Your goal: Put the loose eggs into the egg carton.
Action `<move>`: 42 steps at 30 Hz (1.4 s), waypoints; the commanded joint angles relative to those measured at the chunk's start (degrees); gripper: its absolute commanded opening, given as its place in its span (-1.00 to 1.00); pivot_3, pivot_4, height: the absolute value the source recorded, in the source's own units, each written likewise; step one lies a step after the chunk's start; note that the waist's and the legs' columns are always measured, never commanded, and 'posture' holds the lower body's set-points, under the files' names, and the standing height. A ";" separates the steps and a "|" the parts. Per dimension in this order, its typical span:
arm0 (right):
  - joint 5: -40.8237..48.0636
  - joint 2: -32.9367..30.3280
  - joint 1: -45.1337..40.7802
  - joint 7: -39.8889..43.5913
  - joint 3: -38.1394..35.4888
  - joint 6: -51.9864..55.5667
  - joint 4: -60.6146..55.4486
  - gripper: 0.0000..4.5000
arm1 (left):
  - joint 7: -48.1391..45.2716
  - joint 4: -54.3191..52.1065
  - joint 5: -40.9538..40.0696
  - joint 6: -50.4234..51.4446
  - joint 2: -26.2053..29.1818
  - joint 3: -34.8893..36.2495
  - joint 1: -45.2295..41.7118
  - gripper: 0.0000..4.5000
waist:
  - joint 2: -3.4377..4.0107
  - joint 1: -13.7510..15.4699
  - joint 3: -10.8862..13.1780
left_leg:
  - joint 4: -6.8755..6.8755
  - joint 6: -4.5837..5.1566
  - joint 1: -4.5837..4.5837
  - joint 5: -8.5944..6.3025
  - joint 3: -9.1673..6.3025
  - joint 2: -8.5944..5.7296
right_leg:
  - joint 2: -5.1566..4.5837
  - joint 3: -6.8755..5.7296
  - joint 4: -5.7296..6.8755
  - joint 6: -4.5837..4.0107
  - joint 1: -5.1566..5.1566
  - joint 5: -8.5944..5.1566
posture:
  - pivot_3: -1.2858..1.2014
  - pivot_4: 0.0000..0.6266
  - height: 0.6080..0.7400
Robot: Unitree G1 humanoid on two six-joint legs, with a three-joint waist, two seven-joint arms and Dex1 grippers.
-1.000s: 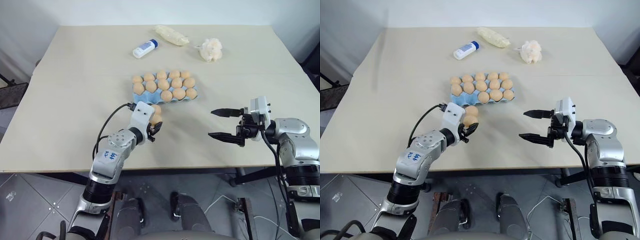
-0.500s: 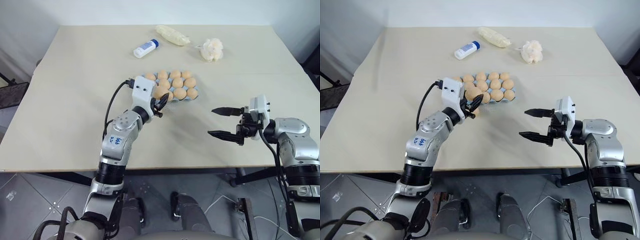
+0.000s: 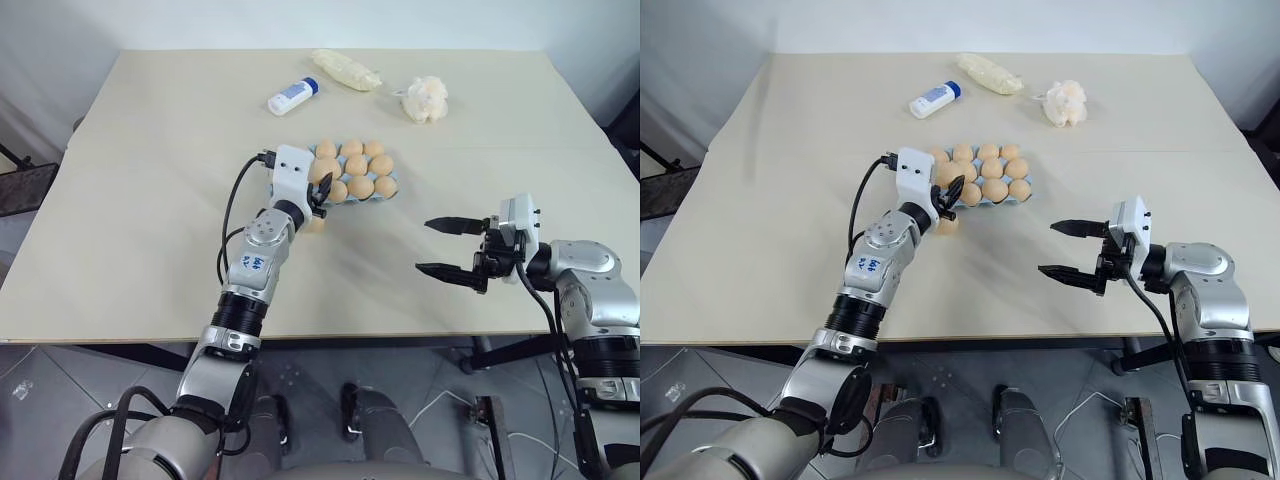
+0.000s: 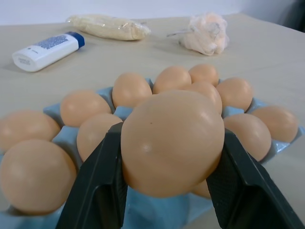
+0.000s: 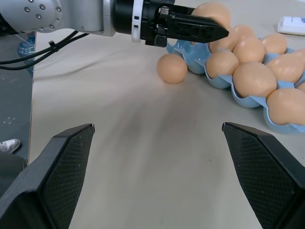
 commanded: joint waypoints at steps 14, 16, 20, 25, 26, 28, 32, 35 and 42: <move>1.65 -1.94 1.28 -0.27 -3.94 0.64 -2.74 1.00 | -0.90 -9.15 2.17 1.55 0.50 -2.36 0.89 0.99 | -0.01 0.01 0.00 | 0.00 0.01 -0.01 -0.02 0.01 0.00 | 0.03 0.00 0.00 0.01 0.00 0.00 | 0.03 -0.52 1.00; 1.76 -2.03 1.17 -0.19 -3.90 0.60 -2.65 1.00 | -2.59 -15.86 1.48 3.10 1.28 -3.01 3.90 0.99 | 0.00 -0.02 0.00 | -0.01 0.01 0.00 -0.02 0.01 0.01 | 0.04 0.00 0.01 0.01 0.00 0.00 | 0.03 -0.52 1.00; 2.03 -1.89 0.79 0.09 -3.72 0.53 -2.45 1.00 | -6.66 -29.16 -0.44 6.29 3.67 -3.70 12.51 0.99 | 0.00 -0.32 0.00 | -0.07 0.01 0.05 -0.01 0.05 0.04 | 0.08 0.08 0.07 0.00 -0.01 0.00 | 0.03 -0.52 1.00; 2.25 -1.76 0.24 0.86 -3.45 0.42 -1.87 1.00 | -11.30 -41.33 -4.47 9.36 7.81 -1.86 22.62 0.99 | 0.00 -0.23 0.00 | -0.06 -0.03 0.14 -0.01 0.06 0.09 | 0.11 0.13 0.17 -0.04 0.00 -0.02 | 0.03 -0.52 1.00; 2.27 -1.75 0.14 1.02 -3.36 0.40 -1.76 1.00 | -12.36 -43.14 -5.69 10.69 8.62 -1.49 24.28 0.99 | 0.00 -0.21 0.00 | -0.04 -0.04 0.15 -0.02 0.07 0.09 | 0.09 0.14 0.17 -0.04 0.00 -0.02 | 0.03 -0.52 1.00; 2.18 -1.68 -0.23 1.23 -3.11 0.33 -1.35 1.00 | -15.26 -47.09 -8.05 12.43 11.09 -0.70 28.73 0.99 | 0.00 -0.24 0.00 | 0.02 -0.03 0.14 -0.01 0.08 0.07 | 0.07 0.16 0.16 -0.04 0.02 -0.02 | 0.03 -0.52 1.00; 1.99 -1.69 -1.05 1.69 -2.73 0.19 -0.45 1.00 | -18.05 -51.10 -10.01 14.73 15.87 1.20 35.90 0.99 | 0.01 -0.32 0.00 | 0.03 -0.01 0.16 -0.03 0.13 0.10 | -0.04 0.22 0.11 -0.04 0.02 -0.02 | 0.03 -0.52 1.00; 2.02 -1.89 -1.63 2.03 -2.76 0.32 -0.08 1.00 | -19.42 -55.51 -11.80 17.69 19.09 2.50 41.71 0.99 | 0.01 -0.36 0.00 | 0.03 -0.01 0.16 -0.03 0.12 0.13 | -0.15 0.22 0.06 -0.11 0.02 -0.06 | 0.03 -0.52 1.00; 1.99 -1.95 -2.14 2.66 -2.78 0.21 0.04 1.00 | -17.72 -57.88 -13.06 21.85 20.32 3.23 42.81 0.99 | 0.01 -0.10 0.00 | -0.05 -0.02 0.13 -0.04 0.07 0.18 | -0.22 0.24 -0.12 -0.48 0.02 -0.27 | 0.03 -0.52 1.00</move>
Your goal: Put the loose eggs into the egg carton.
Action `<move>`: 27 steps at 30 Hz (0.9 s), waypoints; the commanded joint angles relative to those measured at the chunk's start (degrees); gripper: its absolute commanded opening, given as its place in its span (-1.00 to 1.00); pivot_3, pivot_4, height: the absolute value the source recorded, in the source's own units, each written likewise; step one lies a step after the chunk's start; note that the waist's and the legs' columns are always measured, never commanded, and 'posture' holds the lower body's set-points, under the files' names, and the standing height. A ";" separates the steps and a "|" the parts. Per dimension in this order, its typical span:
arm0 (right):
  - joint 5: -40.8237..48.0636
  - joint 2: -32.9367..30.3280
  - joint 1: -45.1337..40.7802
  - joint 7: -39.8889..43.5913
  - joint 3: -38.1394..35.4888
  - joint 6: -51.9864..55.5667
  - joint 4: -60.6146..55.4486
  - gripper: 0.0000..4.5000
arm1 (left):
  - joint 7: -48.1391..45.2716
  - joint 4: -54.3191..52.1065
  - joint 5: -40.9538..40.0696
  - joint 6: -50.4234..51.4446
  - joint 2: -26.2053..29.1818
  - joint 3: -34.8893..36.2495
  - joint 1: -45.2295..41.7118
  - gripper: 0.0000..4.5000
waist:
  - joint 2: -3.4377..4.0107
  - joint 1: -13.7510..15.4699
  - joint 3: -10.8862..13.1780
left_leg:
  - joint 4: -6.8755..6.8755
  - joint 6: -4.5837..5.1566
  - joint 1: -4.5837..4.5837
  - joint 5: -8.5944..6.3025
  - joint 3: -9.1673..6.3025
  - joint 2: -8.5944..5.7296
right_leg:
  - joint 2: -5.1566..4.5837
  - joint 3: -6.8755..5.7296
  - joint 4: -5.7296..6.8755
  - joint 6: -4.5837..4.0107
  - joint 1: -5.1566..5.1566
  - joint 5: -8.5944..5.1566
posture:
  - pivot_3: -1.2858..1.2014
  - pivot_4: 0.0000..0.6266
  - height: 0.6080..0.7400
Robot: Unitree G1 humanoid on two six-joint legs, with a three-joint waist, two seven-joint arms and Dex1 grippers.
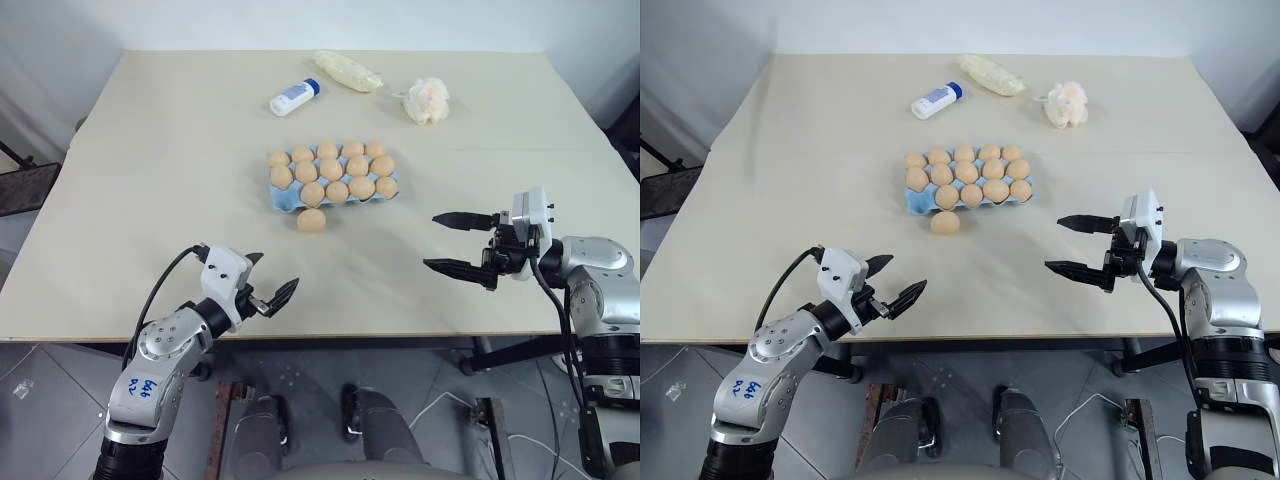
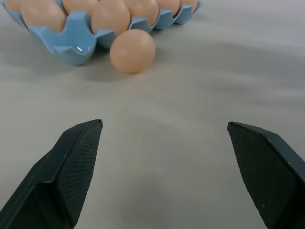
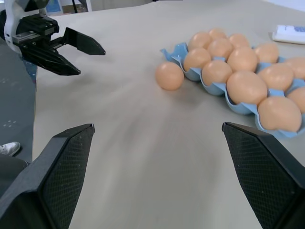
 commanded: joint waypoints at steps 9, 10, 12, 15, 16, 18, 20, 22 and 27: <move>0.68 -0.01 -1.70 0.29 -0.75 -0.29 -1.15 1.00 | 12.95 11.97 7.87 -1.04 -10.05 -5.17 -16.53 0.99 | 0.00 0.27 0.00 | 0.07 0.25 0.01 -0.03 0.03 -0.10 | 0.03 0.02 -0.27 0.38 0.24 0.23 | 0.03 -0.52 1.00; 0.72 -0.06 -1.56 0.28 -0.81 -0.23 -1.29 1.00 | 13.93 13.49 8.64 -1.12 -10.91 -5.63 -17.67 0.99 | 0.00 0.21 0.00 | 0.05 0.28 0.02 -0.05 0.05 -0.09 | 0.02 0.03 -0.31 0.50 0.25 0.29 | 0.03 -0.52 1.00; 0.74 -0.10 -1.37 0.18 -0.86 -0.10 -1.50 1.00 | 14.98 16.13 9.49 -0.63 -12.40 -6.28 -19.59 0.99 | 0.00 0.18 0.00 | 0.00 0.29 0.00 -0.07 0.05 -0.09 | 0.03 0.00 -0.32 0.73 0.22 0.43 | 0.03 -0.52 1.00; 0.71 -0.23 -1.31 0.03 -0.95 0.02 -1.58 1.00 | 15.08 20.79 10.39 0.16 -13.97 -7.67 -22.41 0.99 | 0.00 0.31 0.00 | -0.02 0.23 -0.01 -0.10 0.02 -0.09 | 0.03 -0.05 -0.28 0.67 0.19 0.39 | 0.03 -0.52 1.00; 0.68 -0.28 -1.29 0.00 -0.96 0.04 -1.60 1.00 | 14.88 22.03 10.61 0.28 -14.27 -8.00 -23.12 0.99 | 0.00 0.38 0.00 | -0.02 0.22 -0.01 -0.11 0.02 -0.10 | 0.03 -0.06 -0.27 0.65 0.19 0.38 | 0.03 -0.52 1.00; 0.68 -0.34 -1.28 -0.07 -1.00 0.15 -1.63 1.00 | 14.73 24.43 11.05 -0.54 -14.83 -8.38 -24.67 0.99 | 0.00 0.43 0.00 | -0.02 0.20 -0.01 -0.12 0.02 -0.11 | 0.06 -0.08 -0.27 0.63 0.17 0.37 | 0.03 -0.52 1.00; 0.67 -0.40 -1.24 -0.17 -1.01 0.26 -1.74 1.00 | 14.87 27.13 11.22 -1.35 -15.48 -8.24 -26.70 0.99 | 0.00 0.49 0.00 | -0.02 0.19 0.00 -0.12 0.02 -0.11 | 0.06 -0.08 -0.26 0.61 0.17 0.36 | 0.03 -0.52 1.00; 0.65 -0.43 -1.20 -0.27 -1.04 0.31 -1.81 1.00 | 14.88 28.98 11.23 -1.78 -15.94 -7.99 -27.87 0.99 | 0.00 0.53 0.00 | 0.00 0.19 0.01 -0.13 0.02 -0.11 | 0.06 -0.08 -0.25 0.61 0.17 0.36 | 0.03 -0.52 1.00; 0.83 -0.60 -0.52 -0.67 -1.29 0.63 -2.51 1.00 | 14.75 33.92 11.47 -3.67 -16.85 -7.75 -30.00 0.99 | 0.00 0.74 0.00 | 0.01 0.19 0.00 -0.13 0.02 -0.14 | 0.07 -0.08 -0.25 0.62 0.18 0.37 | 0.03 -0.52 1.00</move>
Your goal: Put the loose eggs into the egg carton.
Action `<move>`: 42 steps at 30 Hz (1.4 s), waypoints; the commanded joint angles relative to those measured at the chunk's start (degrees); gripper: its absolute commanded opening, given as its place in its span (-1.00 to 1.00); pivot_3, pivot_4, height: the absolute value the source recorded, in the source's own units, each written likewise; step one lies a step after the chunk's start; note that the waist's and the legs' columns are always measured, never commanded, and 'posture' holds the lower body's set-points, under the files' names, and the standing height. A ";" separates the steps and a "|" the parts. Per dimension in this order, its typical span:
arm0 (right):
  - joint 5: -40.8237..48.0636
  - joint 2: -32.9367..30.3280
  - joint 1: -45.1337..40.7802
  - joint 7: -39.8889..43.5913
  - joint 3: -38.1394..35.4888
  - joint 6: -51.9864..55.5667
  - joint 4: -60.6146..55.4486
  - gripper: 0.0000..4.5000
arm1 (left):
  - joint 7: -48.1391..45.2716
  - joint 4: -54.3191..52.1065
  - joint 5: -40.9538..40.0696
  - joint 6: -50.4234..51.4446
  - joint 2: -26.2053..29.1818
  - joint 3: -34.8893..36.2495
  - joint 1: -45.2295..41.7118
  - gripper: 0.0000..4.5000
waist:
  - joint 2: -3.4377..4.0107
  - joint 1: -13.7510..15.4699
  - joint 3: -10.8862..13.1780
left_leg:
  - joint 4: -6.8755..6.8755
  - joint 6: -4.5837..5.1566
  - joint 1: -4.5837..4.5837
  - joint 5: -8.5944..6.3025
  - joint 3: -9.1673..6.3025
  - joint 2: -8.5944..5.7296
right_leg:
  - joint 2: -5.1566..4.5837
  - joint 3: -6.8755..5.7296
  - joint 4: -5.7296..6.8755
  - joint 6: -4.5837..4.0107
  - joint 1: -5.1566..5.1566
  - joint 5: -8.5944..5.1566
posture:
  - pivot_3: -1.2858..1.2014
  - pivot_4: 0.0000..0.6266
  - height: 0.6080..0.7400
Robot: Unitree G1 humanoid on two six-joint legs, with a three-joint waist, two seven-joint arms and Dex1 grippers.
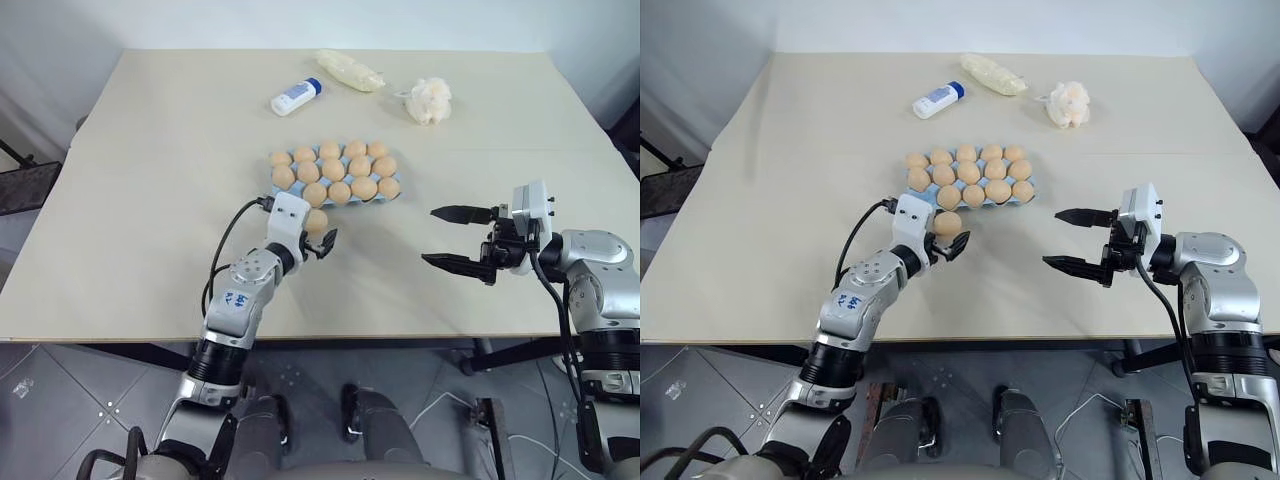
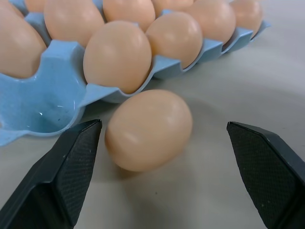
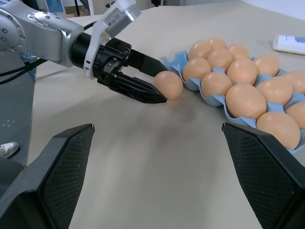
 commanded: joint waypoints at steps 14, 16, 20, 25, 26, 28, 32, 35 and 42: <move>0.50 -0.97 0.74 -0.75 -1.38 0.46 -1.98 1.00 | -2.81 14.50 1.49 -11.03 -2.52 -0.05 -7.85 0.81 | 0.00 0.64 0.00 | 0.04 0.02 -0.03 -0.01 0.00 -0.03 | 0.01 -0.04 0.00 0.03 0.00 0.01 | 0.03 -0.52 1.00; 0.49 -1.01 0.77 -0.77 -1.44 0.43 -1.95 1.00 | -3.49 15.05 1.24 -11.42 -2.76 -0.07 -8.16 0.59 | 0.00 0.60 0.00 | 0.04 0.02 -0.03 -0.01 0.00 -0.04 | 0.02 -0.04 0.00 0.03 0.00 0.01 | 0.03 -0.52 1.00; 0.48 -1.16 1.07 -0.78 -1.54 0.44 -2.04 1.00 | -4.17 14.10 1.21 -11.66 -2.79 -0.04 -7.37 0.02 | 0.00 0.59 0.00 | 0.03 0.03 -0.04 -0.01 0.00 -0.03 | 0.02 -0.04 0.00 0.03 -0.01 0.01 | 0.03 -0.52 1.00; 0.45 -1.24 1.35 -0.87 -1.66 0.28 -1.93 1.00 | -5.38 8.94 1.09 -10.32 -1.65 -0.47 -4.45 -0.10 | 0.00 0.55 0.00 | 0.03 0.03 -0.03 -0.01 0.01 -0.02 | 0.01 -0.03 0.00 0.02 -0.01 0.01 | 0.03 -0.52 1.00; 0.46 -1.26 1.40 -0.85 -1.67 0.24 -1.91 1.00 | -6.13 6.97 0.97 -9.95 -1.23 -0.85 -3.72 -0.10 | 0.00 0.56 0.00 | 0.03 0.03 -0.03 -0.01 0.01 -0.02 | 0.02 -0.04 0.00 0.02 -0.01 0.01 | 0.03 -0.52 1.00; 0.47 -1.26 1.43 -0.85 -1.73 0.12 -1.83 1.00 | -6.89 2.66 0.40 -8.83 -0.69 -0.79 -2.40 -0.11 | 0.00 0.55 0.00 | 0.03 0.03 -0.03 -0.01 0.01 -0.01 | 0.02 -0.04 0.02 0.02 -0.01 0.01 | 0.03 -0.52 1.00; 0.46 -1.21 1.40 -0.80 -1.78 -0.10 -1.56 1.00 | -7.61 -5.04 -1.26 -7.49 -0.07 0.92 -1.58 -0.11 | 0.00 0.60 0.00 | 0.06 0.02 -0.03 -0.01 0.01 0.00 | 0.02 -0.03 0.06 0.02 -0.01 0.01 | 0.03 -0.52 1.00; 0.25 -1.07 0.99 -0.71 -1.63 -0.42 -0.76 1.00 | -5.90 -5.70 -1.30 -7.87 -0.08 3.07 -3.18 -0.11 | 0.00 0.60 0.00 | 0.08 0.03 -0.01 -0.01 0.01 -0.01 | 0.01 -0.02 0.08 0.02 0.01 0.01 | 0.03 -0.52 1.00; -0.31 -0.08 -0.37 -0.59 -0.75 -1.21 0.88 1.00 | -0.04 7.66 1.78 -16.33 0.07 6.61 -9.30 -0.11 | 0.00 0.59 0.00 | 0.20 0.05 -0.02 -0.01 0.01 -0.04 | 0.04 0.00 0.08 0.06 0.04 0.03 | 0.03 -0.52 1.00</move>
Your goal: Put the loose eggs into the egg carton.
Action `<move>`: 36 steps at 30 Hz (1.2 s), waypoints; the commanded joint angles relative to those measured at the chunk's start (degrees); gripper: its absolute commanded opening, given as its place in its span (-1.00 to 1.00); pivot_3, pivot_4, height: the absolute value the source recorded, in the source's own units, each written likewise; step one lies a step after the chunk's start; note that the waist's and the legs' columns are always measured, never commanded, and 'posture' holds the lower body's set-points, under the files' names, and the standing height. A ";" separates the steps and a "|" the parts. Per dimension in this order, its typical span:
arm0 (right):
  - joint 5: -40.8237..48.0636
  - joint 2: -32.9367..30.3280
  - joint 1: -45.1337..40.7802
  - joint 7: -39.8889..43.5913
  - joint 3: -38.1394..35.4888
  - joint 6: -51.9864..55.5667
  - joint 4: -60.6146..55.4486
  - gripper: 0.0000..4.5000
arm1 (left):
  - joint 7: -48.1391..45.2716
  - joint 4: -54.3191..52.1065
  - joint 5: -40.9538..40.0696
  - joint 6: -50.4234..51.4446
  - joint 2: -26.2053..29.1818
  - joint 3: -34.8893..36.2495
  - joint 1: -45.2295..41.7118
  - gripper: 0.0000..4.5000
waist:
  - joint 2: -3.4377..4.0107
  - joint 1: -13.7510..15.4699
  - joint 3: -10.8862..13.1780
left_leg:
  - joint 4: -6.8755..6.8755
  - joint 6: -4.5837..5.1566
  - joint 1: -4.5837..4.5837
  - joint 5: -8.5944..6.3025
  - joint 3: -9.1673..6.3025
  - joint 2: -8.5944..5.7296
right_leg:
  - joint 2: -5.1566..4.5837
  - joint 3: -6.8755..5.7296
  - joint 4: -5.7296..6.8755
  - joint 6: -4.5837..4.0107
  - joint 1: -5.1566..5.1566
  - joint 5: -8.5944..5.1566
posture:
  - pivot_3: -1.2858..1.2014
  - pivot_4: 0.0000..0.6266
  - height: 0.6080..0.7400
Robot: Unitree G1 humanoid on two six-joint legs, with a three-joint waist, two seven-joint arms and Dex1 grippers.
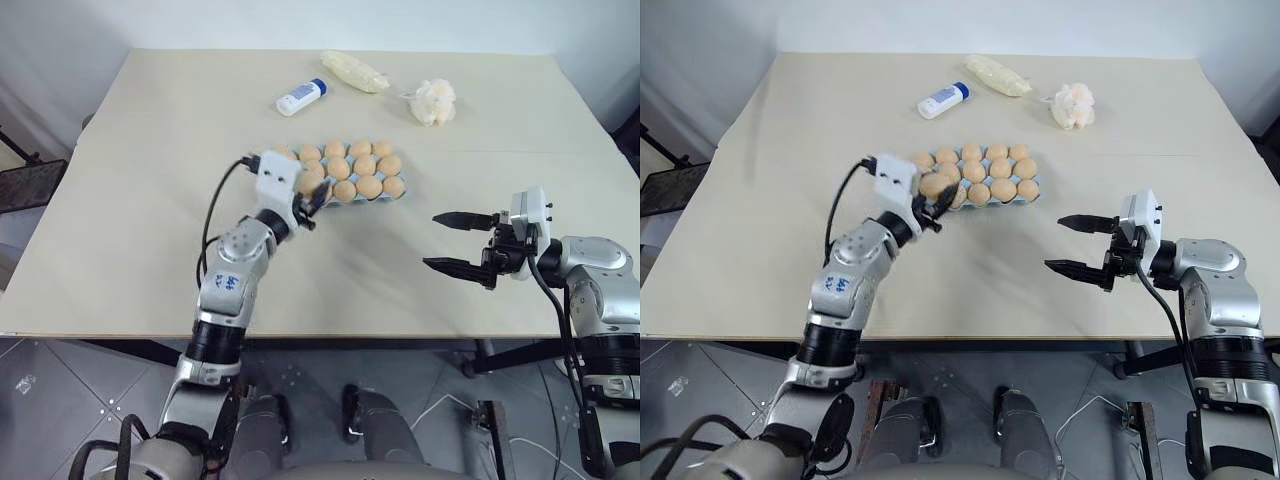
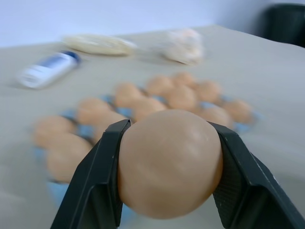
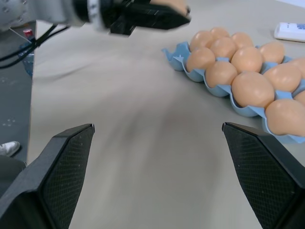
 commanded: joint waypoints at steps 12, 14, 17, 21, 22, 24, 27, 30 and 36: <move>0.51 0.03 -0.71 0.03 -1.32 -1.59 -0.31 1.00 | 5.25 21.63 1.80 -12.72 -0.39 2.76 -8.03 0.21 | 0.00 0.09 0.00 | 0.00 0.07 -0.09 -0.04 0.00 0.01 | 0.00 -0.07 0.00 0.01 -0.07 0.01 | 0.03 -0.52 1.00; 0.59 0.02 -0.52 -0.13 -1.37 -1.58 -0.51 1.00 | 4.56 22.28 1.87 -13.69 -0.31 2.36 -8.31 0.46 | 0.00 0.04 0.00 | 0.00 0.06 -0.10 -0.04 0.00 0.00 | 0.01 -0.08 0.00 0.02 -0.07 0.01 | 0.03 -0.52 1.00; 0.63 -0.06 -0.36 -0.13 -1.45 -1.74 -0.45 1.00 | 3.38 21.94 1.53 -14.26 -0.23 2.09 -8.16 0.90 | 0.00 0.05 0.00 | -0.01 0.06 -0.10 -0.05 0.00 0.01 | 0.00 -0.08 0.01 0.01 -0.07 0.01 | 0.03 -0.52 1.00; 0.63 -0.18 -0.27 0.05 -1.55 -1.99 -0.12 1.00 | 2.32 19.91 0.83 -15.15 0.08 2.54 -7.23 0.99 | 0.00 0.05 0.00 | 0.00 0.05 -0.10 -0.05 0.01 0.00 | 0.00 -0.08 0.03 0.02 -0.07 0.01 | 0.03 -0.52 1.00; 0.61 -0.22 -0.31 0.16 -1.57 -2.11 0.07 1.00 | 0.69 17.89 0.10 -15.46 0.37 2.44 -6.54 0.99 | 0.00 0.01 0.00 | 0.00 0.05 -0.10 -0.05 0.01 0.01 | 0.01 -0.08 0.03 0.02 -0.07 0.01 | 0.03 -0.52 1.00; 0.59 -0.28 -0.37 0.32 -1.59 -2.26 0.32 1.00 | -2.00 14.25 -0.98 -16.01 0.99 2.26 -5.23 0.99 | 0.00 -0.02 0.00 | -0.01 0.04 -0.10 -0.06 0.02 0.02 | 0.00 -0.06 0.03 0.02 -0.08 0.01 | 0.03 -0.52 1.00; 0.46 -0.13 -0.99 0.53 -1.39 -2.53 0.94 1.00 | -9.34 6.76 -4.18 -17.23 3.71 2.42 -1.68 0.99 | 0.00 -0.15 0.00 | -0.02 0.04 -0.09 -0.06 0.02 0.04 | 0.01 -0.06 0.07 0.01 -0.10 0.01 | 0.03 -0.52 1.00; 0.31 0.23 -1.66 0.91 -0.99 -2.93 1.56 1.00 | -15.73 0.71 -8.83 -8.46 6.98 2.09 1.56 0.99 | 0.00 -0.10 0.00 | -0.03 0.02 -0.03 -0.05 0.07 0.07 | 0.01 -0.02 0.26 -0.08 -0.14 -0.04 | 0.03 -0.52 1.00; -0.46 1.46 -4.35 2.11 -0.04 -4.96 4.61 1.00 | -31.89 -11.88 -16.85 -2.02 16.62 0.53 12.53 0.99 | 0.02 -0.36 -0.01 | -0.01 -0.07 0.06 -0.06 0.09 0.09 | 0.15 0.03 0.38 -0.12 -0.14 -0.07 | 0.03 -0.52 1.00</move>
